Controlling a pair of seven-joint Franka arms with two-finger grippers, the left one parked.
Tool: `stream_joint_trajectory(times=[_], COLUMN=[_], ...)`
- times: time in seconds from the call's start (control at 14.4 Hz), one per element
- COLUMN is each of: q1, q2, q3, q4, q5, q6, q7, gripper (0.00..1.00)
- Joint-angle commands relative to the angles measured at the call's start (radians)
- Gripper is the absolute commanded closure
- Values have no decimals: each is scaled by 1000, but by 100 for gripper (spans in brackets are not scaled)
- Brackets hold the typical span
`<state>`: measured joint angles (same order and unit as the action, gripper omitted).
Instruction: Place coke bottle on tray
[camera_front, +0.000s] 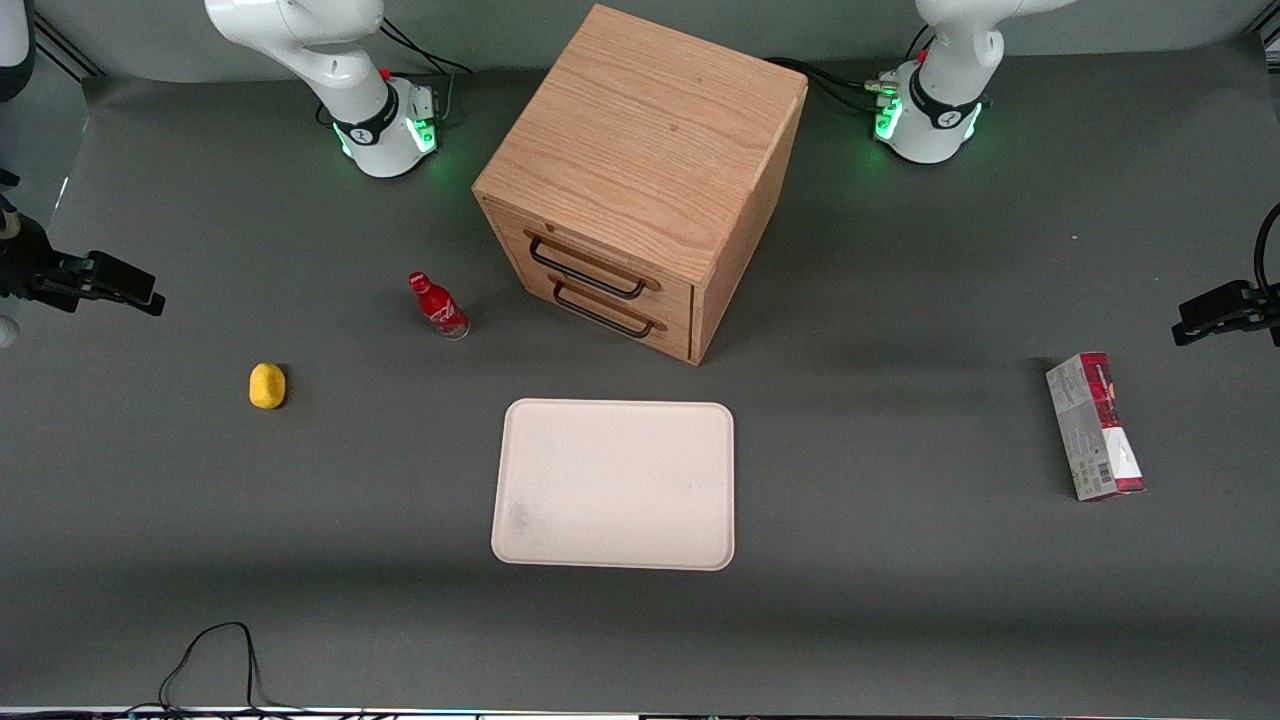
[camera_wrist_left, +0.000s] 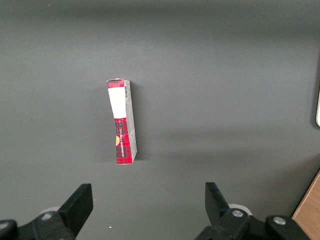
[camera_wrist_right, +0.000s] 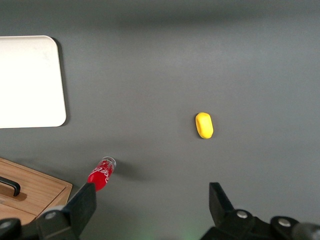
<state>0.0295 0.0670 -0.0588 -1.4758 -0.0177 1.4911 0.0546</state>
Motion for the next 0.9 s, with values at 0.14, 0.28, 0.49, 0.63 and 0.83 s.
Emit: stream_joint_trajectory(times=[0.14, 0.28, 0.49, 0.63, 0.83], q1=[4, 4, 4, 6, 7], q2=[-3, -1, -3, -4, -16], q3=[-4, -3, -3, -3, -3], q4=[8, 9, 8, 5, -3], q5=[-10, -11, -8, -8, -7], q6=[-14, -15, -20, -22, -32], q7=[-22, -24, -24, -21, -13], gripper=[0, 0, 0, 0, 0])
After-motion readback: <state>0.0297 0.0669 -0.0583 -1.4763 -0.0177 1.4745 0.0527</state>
